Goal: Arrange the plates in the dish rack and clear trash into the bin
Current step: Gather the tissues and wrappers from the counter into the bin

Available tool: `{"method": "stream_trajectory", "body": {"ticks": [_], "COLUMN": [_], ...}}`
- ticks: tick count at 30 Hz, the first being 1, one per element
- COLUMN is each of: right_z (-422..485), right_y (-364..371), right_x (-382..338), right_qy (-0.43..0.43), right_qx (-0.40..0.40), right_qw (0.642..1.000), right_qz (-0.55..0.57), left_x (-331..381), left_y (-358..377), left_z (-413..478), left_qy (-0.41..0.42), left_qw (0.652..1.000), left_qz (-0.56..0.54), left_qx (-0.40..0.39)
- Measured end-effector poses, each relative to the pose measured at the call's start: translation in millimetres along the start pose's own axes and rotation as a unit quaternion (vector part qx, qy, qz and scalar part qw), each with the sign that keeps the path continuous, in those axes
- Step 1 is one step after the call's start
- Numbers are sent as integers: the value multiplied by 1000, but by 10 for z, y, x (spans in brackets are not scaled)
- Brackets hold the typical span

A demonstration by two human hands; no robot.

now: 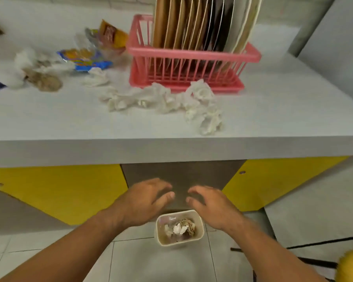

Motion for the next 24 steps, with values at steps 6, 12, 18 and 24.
{"method": "stream_trajectory", "body": {"ticks": [6, 12, 18, 24], "right_z": [-339, -462, -225, 325], "right_y": [-918, -1367, -1720, -1733], "right_x": [-594, -852, -857, -993], "right_qy": [-7, -16, 9, -41], "right_qx": [55, 173, 240, 159], "right_qw": [998, 985, 970, 971], "right_qz": [4, 25, -27, -173], "left_x": [458, 567, 578, 517], "left_y": [-980, -1307, -1435, -1604], "left_z": [-100, -126, 128, 546], "left_qy": [43, 56, 50, 18], "left_qw": [998, 994, 994, 989], "left_qz": [5, 17, 24, 49], "left_qx": [51, 87, 96, 138]}}
Point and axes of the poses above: each hand's wrist, its own z-axis towards the middle knuckle, its own y-axis out of the palm, x = y × z, the point moved 8 cm from there along z, towards the middle knuckle, and after that the axes turned 9 degrees about y, right-handed, at the moved point
